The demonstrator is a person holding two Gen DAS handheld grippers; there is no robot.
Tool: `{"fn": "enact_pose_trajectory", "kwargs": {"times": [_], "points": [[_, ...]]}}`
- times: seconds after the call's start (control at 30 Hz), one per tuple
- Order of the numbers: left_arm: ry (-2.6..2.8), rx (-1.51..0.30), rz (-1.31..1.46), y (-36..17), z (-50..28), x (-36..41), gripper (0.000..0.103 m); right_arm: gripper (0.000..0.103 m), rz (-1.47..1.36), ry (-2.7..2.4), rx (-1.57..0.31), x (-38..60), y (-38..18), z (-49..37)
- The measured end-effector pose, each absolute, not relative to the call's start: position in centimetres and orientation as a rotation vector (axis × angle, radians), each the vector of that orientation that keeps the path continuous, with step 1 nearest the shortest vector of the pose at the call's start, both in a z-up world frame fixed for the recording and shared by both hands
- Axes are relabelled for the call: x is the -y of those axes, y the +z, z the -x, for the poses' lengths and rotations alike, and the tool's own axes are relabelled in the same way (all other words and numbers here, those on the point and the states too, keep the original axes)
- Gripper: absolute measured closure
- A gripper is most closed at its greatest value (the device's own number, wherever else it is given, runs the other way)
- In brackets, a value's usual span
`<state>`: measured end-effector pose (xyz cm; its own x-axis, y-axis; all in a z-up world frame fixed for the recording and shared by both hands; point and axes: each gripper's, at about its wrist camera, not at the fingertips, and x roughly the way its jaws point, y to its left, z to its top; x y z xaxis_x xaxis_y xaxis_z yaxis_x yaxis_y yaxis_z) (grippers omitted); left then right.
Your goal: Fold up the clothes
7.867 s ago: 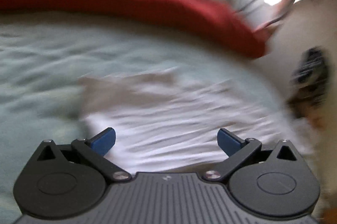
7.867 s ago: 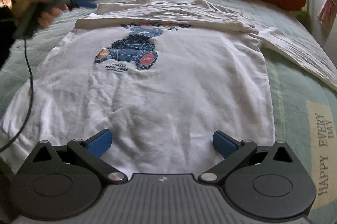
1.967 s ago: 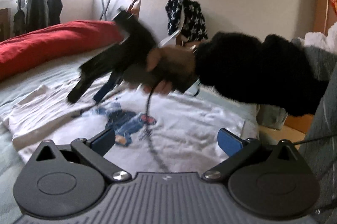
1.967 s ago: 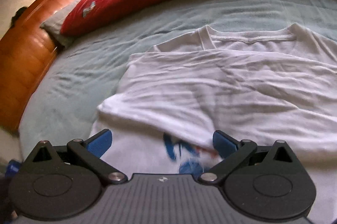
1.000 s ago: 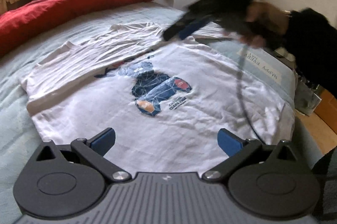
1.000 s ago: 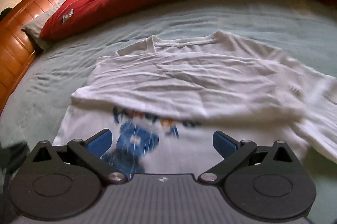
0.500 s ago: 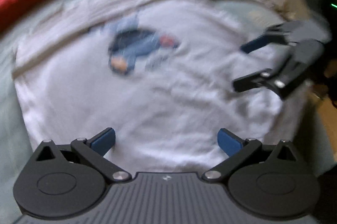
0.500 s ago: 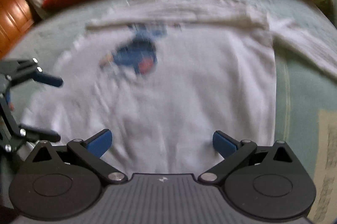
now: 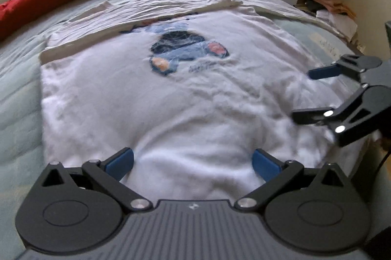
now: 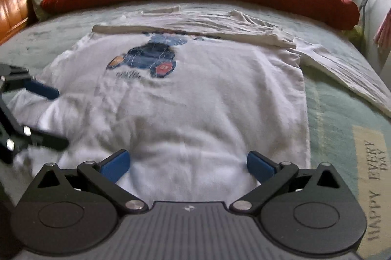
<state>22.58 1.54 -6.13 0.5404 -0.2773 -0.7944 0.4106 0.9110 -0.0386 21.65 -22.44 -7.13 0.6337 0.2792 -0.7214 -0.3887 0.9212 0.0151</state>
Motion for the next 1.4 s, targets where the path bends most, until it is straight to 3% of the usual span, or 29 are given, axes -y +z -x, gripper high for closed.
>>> {"fn": "enact_pose_trajectory", "kwargs": {"times": [0.37, 0.6, 0.83, 1.03, 1.2, 1.4], "points": [[-0.299, -0.902, -0.071, -6.4, -19.9, -3.2, 0.001, 0.0, 0.097, 0.394, -0.725, 21.4, -4.7, -19.4], [-0.295, -0.894, -0.07, -6.4, -19.4, -3.1, 0.001, 0.0, 0.162, 0.342, -0.782, 21.2, -7.3, -19.6], [-0.287, -0.887, -0.062, -6.6, -19.5, -3.1, 0.001, 0.0, 0.103, 0.317, -0.779, 23.1, -6.2, -17.6], [-0.29, -0.879, -0.047, -6.6, -19.4, -3.3, 0.001, 0.0, -0.039, 0.551, -0.723, 20.6, -3.9, -17.5], [-0.29, -0.874, -0.041, -6.7, -19.3, -3.4, 0.001, 0.0, -0.24, 0.674, -0.782, 20.3, -4.7, -18.8], [-0.299, -0.86, -0.02, -6.9, -19.3, -3.8, 0.001, 0.0, -0.458, 0.515, -0.819, 28.0, -6.7, -18.5]]}}
